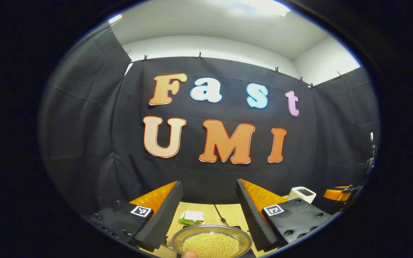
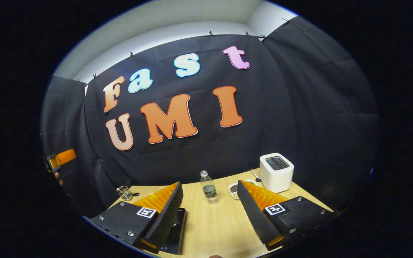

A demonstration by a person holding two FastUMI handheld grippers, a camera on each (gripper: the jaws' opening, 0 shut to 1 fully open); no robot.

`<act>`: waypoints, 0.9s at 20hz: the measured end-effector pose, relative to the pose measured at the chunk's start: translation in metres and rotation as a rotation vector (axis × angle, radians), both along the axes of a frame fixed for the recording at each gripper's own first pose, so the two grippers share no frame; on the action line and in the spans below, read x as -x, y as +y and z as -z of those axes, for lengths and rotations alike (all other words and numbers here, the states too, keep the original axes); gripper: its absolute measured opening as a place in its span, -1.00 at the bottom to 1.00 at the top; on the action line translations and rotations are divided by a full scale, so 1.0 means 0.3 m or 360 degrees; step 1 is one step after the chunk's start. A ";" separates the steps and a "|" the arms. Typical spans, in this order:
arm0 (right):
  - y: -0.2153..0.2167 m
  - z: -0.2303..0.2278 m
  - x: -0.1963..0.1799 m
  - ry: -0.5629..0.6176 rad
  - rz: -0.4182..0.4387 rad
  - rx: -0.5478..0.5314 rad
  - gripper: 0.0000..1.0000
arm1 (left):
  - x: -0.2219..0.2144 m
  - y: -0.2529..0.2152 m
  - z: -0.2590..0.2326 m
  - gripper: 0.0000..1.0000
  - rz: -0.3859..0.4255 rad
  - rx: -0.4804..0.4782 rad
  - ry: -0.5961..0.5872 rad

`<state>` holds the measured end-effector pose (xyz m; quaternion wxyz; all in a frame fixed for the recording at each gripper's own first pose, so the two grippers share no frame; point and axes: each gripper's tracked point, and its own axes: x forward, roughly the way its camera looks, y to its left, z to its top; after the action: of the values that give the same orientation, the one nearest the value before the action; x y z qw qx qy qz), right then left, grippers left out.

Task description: First push the handle of the pot to place it horizontally, then grasp the pot with both hands and set it on the induction cooktop.

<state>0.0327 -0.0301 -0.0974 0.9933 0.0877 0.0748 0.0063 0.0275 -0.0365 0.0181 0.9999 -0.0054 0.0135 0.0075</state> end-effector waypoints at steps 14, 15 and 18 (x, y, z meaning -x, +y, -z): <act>-0.071 -0.433 0.157 -0.0370 0.0221 0.0401 0.89 | 0.099 -0.026 -0.024 0.93 0.0081 -0.0019 -0.0013; -0.059 -0.433 0.166 -0.0372 0.0201 0.0369 0.89 | 0.103 -0.015 -0.027 0.97 0.0070 -0.0026 -0.0019; -0.067 -0.422 0.181 -0.0364 0.0199 0.0355 1.00 | 0.119 0.009 -0.049 0.95 0.0046 -0.0033 -0.0054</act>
<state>-0.0216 -0.0502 0.0291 0.9974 -0.0200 -0.0442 -0.0539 -0.0082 -0.0339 0.0327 1.0000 0.0050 -0.0034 -0.0070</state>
